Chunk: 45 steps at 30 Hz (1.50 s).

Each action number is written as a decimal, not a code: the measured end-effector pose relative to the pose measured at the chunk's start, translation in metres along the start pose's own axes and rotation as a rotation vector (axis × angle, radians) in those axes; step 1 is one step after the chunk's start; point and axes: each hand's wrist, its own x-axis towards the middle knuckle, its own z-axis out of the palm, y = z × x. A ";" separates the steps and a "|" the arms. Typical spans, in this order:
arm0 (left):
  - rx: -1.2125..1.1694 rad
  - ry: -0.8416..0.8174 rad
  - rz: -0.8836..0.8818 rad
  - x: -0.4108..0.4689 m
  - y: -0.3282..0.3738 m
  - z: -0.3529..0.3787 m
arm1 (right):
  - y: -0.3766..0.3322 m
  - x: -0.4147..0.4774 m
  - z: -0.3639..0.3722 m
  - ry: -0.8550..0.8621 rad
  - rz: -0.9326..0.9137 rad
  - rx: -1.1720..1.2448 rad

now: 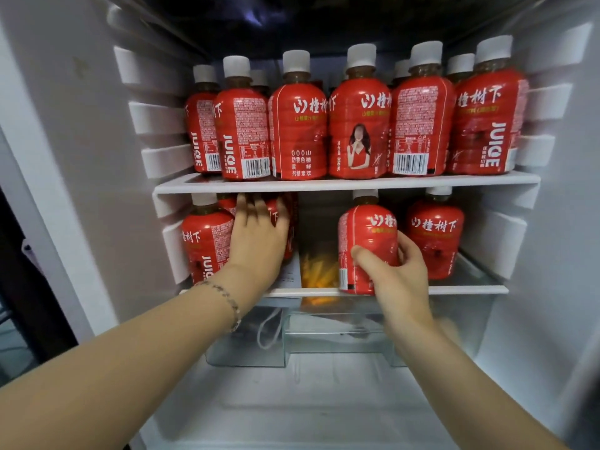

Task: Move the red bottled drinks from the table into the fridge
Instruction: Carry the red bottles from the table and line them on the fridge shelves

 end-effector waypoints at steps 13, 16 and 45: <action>-0.929 0.458 -0.177 -0.056 -0.030 0.010 | 0.019 -0.011 0.051 -0.031 -0.232 -0.227; -0.997 0.425 -0.178 -0.057 -0.024 0.002 | 0.025 -0.019 0.061 0.043 -0.310 -0.276; -1.209 0.145 -0.192 -0.016 -0.010 -0.025 | 0.016 0.008 0.045 -0.502 -0.199 -0.499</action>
